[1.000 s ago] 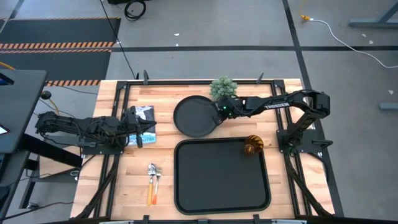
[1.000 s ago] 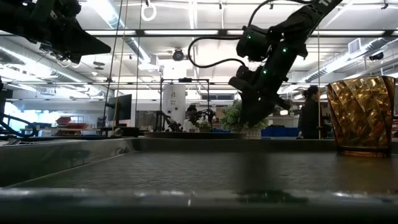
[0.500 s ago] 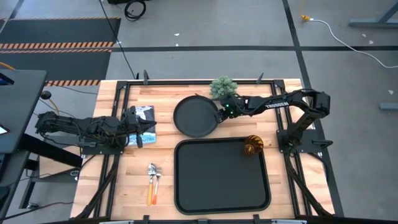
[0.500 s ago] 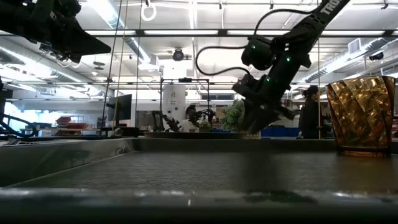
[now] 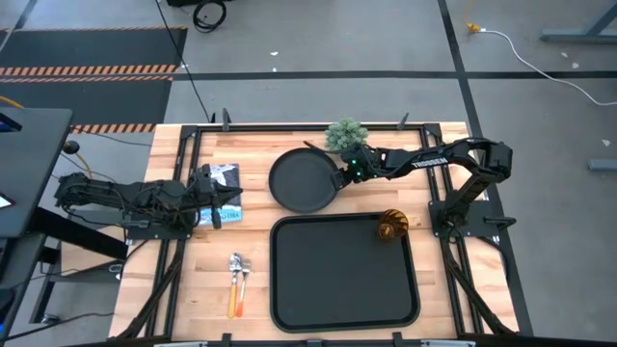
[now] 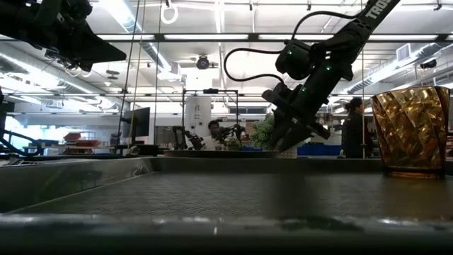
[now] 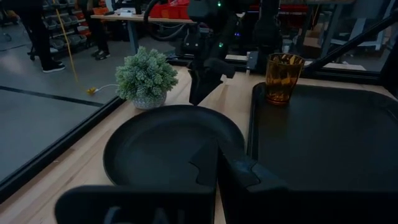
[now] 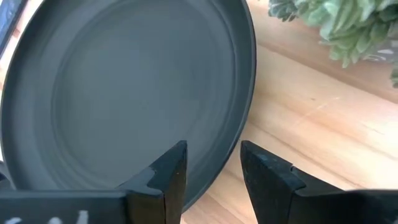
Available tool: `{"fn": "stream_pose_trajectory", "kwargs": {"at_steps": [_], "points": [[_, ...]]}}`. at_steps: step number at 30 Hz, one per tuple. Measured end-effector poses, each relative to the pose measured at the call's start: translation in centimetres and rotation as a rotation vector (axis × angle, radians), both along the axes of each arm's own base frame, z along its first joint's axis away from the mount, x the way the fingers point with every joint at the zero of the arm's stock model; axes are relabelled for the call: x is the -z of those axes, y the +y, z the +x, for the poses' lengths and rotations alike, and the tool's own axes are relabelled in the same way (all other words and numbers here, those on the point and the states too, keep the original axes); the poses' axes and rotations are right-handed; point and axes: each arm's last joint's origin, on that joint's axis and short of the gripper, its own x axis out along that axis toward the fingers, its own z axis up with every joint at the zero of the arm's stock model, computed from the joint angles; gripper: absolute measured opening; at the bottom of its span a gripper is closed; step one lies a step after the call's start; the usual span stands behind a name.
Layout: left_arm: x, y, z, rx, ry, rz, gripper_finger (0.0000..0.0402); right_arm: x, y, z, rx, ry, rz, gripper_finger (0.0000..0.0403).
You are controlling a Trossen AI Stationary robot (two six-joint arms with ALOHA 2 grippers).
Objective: Pick and place plate/cup/fork/spoon on tray
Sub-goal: Put the black plate on the black tray
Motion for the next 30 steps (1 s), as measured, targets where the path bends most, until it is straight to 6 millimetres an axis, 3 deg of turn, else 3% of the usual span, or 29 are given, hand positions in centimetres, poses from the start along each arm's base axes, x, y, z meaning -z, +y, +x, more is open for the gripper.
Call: {"fn": "stream_pose_trajectory", "kwargs": {"at_steps": [5,12,17,21,30], "points": [[0.0,0.0,0.0,0.0,0.0,0.001,0.0009,0.1,-0.2,-0.1,-0.01,0.009,-0.011,0.0173],[0.0,0.0,0.0,0.0,0.001,0.0,0.0009,1.7,-0.5,0.1,0.015,0.045,0.023,0.0208],[0.0,0.0,0.0,0.001,0.002,0.001,0.0009,2.1,-0.7,0.6,0.014,0.008,0.013,0.0212],[0.0,0.0,0.0,0.001,0.003,0.001,0.0009,2.0,-0.7,0.7,0.013,-0.002,0.008,0.0188],[0.0,0.0,0.0,0.0,0.004,0.0,0.0009,1.9,-0.8,0.7,0.012,-0.005,0.005,0.0083]]}}
